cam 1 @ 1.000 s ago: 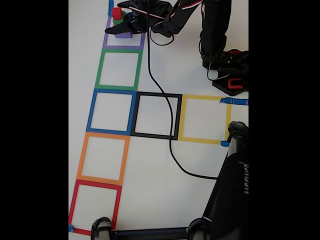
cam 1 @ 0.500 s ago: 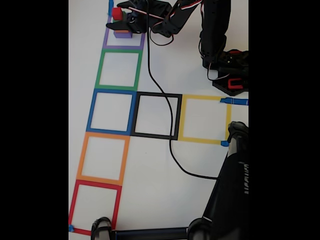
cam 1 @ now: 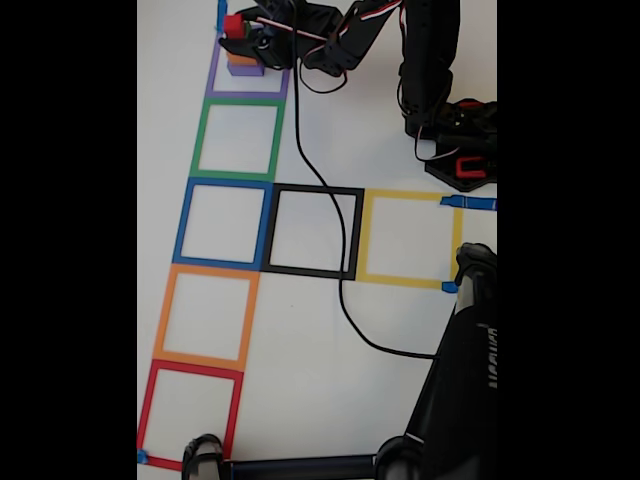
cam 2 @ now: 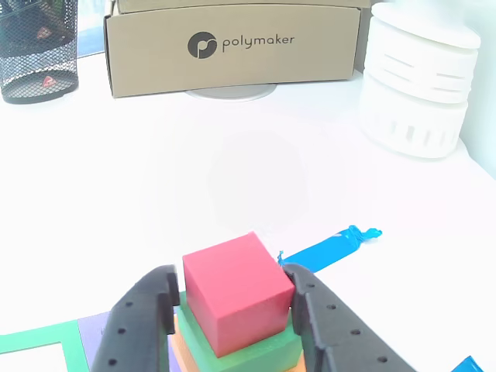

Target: Tower of hanoi

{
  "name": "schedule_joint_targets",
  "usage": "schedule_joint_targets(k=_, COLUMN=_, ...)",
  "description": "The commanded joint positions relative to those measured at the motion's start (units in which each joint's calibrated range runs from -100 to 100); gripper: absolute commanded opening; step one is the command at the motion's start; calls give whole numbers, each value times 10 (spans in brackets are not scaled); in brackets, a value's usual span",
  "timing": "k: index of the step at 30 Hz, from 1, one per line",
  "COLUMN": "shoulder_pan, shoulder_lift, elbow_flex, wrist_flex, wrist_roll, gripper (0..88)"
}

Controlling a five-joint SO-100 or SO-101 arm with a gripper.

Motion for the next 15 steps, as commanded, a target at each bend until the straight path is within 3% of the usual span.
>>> schedule_joint_targets(k=1, shoulder_pan=-7, shoulder_lift=-6, elbow_flex=-6, wrist_flex=-12, wrist_roll=5, gripper=89)
schedule_joint_targets(k=15, shoulder_pan=-16, shoulder_lift=-18, elbow_flex=0, wrist_flex=-4, wrist_roll=5, gripper=25)
